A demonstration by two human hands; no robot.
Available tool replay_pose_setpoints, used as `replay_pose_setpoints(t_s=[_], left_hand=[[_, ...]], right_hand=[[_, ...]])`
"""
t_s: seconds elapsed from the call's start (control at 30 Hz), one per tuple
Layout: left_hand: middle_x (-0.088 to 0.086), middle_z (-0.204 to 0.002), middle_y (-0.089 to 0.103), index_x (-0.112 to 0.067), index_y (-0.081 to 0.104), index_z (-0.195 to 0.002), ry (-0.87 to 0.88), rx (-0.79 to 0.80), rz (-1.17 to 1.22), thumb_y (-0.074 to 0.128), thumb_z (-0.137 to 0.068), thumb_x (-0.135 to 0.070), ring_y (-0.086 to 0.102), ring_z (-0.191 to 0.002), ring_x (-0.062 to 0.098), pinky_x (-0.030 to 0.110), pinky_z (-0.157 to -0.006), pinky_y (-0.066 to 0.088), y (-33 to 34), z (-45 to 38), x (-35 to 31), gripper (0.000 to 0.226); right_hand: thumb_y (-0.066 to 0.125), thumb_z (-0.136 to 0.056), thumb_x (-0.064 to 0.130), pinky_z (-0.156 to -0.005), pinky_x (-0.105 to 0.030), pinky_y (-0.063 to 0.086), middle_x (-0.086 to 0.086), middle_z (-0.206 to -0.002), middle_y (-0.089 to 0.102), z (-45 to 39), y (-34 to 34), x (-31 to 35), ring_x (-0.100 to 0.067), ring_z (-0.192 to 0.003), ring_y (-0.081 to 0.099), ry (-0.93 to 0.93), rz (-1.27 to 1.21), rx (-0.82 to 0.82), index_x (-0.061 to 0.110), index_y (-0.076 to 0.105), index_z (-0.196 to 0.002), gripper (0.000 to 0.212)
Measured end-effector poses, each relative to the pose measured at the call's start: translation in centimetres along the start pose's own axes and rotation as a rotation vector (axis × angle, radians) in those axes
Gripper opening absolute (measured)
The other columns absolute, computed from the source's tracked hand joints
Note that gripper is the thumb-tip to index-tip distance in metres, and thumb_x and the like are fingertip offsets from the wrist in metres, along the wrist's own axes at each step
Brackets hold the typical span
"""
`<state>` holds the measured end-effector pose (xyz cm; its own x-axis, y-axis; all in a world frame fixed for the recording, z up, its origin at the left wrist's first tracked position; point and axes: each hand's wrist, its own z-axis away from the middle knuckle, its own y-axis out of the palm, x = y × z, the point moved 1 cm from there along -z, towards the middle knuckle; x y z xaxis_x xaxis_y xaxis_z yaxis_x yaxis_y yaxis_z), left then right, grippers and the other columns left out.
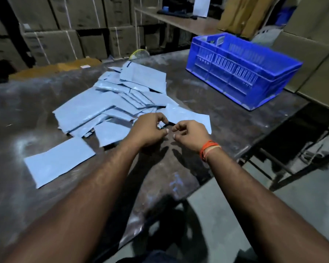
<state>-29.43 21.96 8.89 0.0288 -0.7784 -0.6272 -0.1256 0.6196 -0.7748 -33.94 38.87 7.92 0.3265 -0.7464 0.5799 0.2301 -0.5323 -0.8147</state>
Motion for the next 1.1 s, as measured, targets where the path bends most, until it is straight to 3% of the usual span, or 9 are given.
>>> replay_pose_setpoints(t_s=[0.27,0.43,0.53,0.63,0.7,0.8,0.93,1.0,1.1], left_hand=[[0.002,-0.134,0.055,-0.028,0.059,-0.132,0.123,-0.056,-0.279,0.068,-0.083,-0.027,0.043,-0.128,0.026,0.038,-0.102,0.045,7.1,-10.1,0.7,0.05],[0.006,-0.155,0.033,-0.031,0.044,-0.147,0.039,0.133,-0.634,0.072,-0.072,-0.025,0.018,-0.147,0.036,0.046,-0.116,0.026,10.0,-14.0,1.2,0.08],[0.004,-0.15,0.039,-0.034,0.051,-0.141,-0.039,0.123,-0.656,0.067,-0.077,-0.024,0.025,-0.143,0.033,0.045,-0.114,0.027,11.3,-15.5,1.1,0.067],[-0.002,-0.136,0.058,-0.036,0.065,-0.128,-0.086,0.001,-0.555,0.063,-0.079,-0.021,0.048,-0.128,0.027,0.038,-0.103,0.041,11.9,-16.6,0.4,0.051],[0.0,-0.118,0.071,-0.031,0.073,-0.114,-0.09,-0.099,-0.398,0.062,-0.079,-0.019,0.064,-0.112,0.026,0.038,-0.092,0.052,11.8,-16.8,-0.4,0.039],[-0.005,-0.097,0.075,-0.027,0.071,-0.106,-0.205,-0.241,-0.162,0.064,-0.086,-0.029,0.069,-0.093,0.018,0.035,-0.079,0.055,11.3,-16.7,-2.1,0.022],[-0.007,-0.094,0.075,-0.032,0.066,-0.109,-0.421,-0.393,0.262,0.07,-0.087,-0.037,0.071,-0.089,0.015,0.037,-0.081,0.058,12.2,-16.0,-3.5,0.022],[-0.001,-0.091,0.074,-0.033,0.063,-0.112,-0.509,-0.407,0.239,0.068,-0.088,-0.035,0.071,-0.087,0.021,0.04,-0.078,0.058,13.6,-15.8,-3.9,0.025],[0.007,-0.102,0.07,-0.02,0.057,-0.127,-0.632,-0.374,-0.154,0.065,-0.091,-0.026,0.065,-0.099,0.031,0.038,-0.077,0.05,16.1,-15.3,-4.4,0.037]], right_hand=[[0.068,-0.071,0.034,-0.108,-0.038,0.04,-0.01,-0.134,0.059,-8.8,0.6,-10.6,-0.03,-0.127,0.051,0.061,0.122,0.012,0.019,0.058,-0.135,0.067],[0.059,-0.058,0.059,-0.111,-0.053,0.036,-0.01,-0.155,0.028,-13.1,0.5,-15.6,-0.037,-0.143,0.027,0.066,0.324,0.168,0.032,0.027,-0.152,0.103],[0.064,-0.067,0.054,-0.11,-0.06,0.032,-0.005,-0.16,0.02,-15.3,-0.6,-17.8,-0.037,-0.145,0.021,-0.004,0.427,0.324,0.035,0.019,-0.154,0.101],[0.058,-0.068,0.035,-0.104,-0.044,0.045,-0.003,-0.144,0.048,-17.8,-2.7,-19.5,-0.035,-0.129,0.047,-0.28,0.427,0.323,0.031,0.043,-0.145,0.078],[0.057,-0.069,0.023,-0.093,-0.029,0.051,0.002,-0.117,0.07,-19.5,-4.8,-21.0,-0.024,-0.109,0.065,-0.378,0.218,0.252,0.028,0.068,-0.12,0.053],[0.058,-0.071,0.01,-0.067,-0.013,0.048,0.005,-0.084,0.074,-20.7,-8.5,-22.7,-0.005,-0.076,0.066,-0.341,-0.247,0.192,0.02,0.077,-0.099,0.036],[0.047,-0.083,-0.014,-0.062,-0.023,0.053,-0.003,-0.082,0.074,-22.6,-10.3,-25.5,-0.01,-0.071,0.068,-0.086,-0.782,0.261,0.008,0.07,-0.112,0.043],[0.051,-0.081,-0.003,-0.065,-0.034,0.056,-0.005,-0.073,0.072,-23.6,-9.4,-27.3,-0.018,-0.066,0.066,-0.064,-0.685,0.273,0.019,0.069,-0.112,0.042],[0.058,-0.074,0.008,-0.079,-0.042,0.057,-0.007,-0.082,0.07,-23.7,-8.0,-28.9,-0.024,-0.076,0.065,-0.09,-0.354,0.22,0.026,0.066,-0.119,0.049]])
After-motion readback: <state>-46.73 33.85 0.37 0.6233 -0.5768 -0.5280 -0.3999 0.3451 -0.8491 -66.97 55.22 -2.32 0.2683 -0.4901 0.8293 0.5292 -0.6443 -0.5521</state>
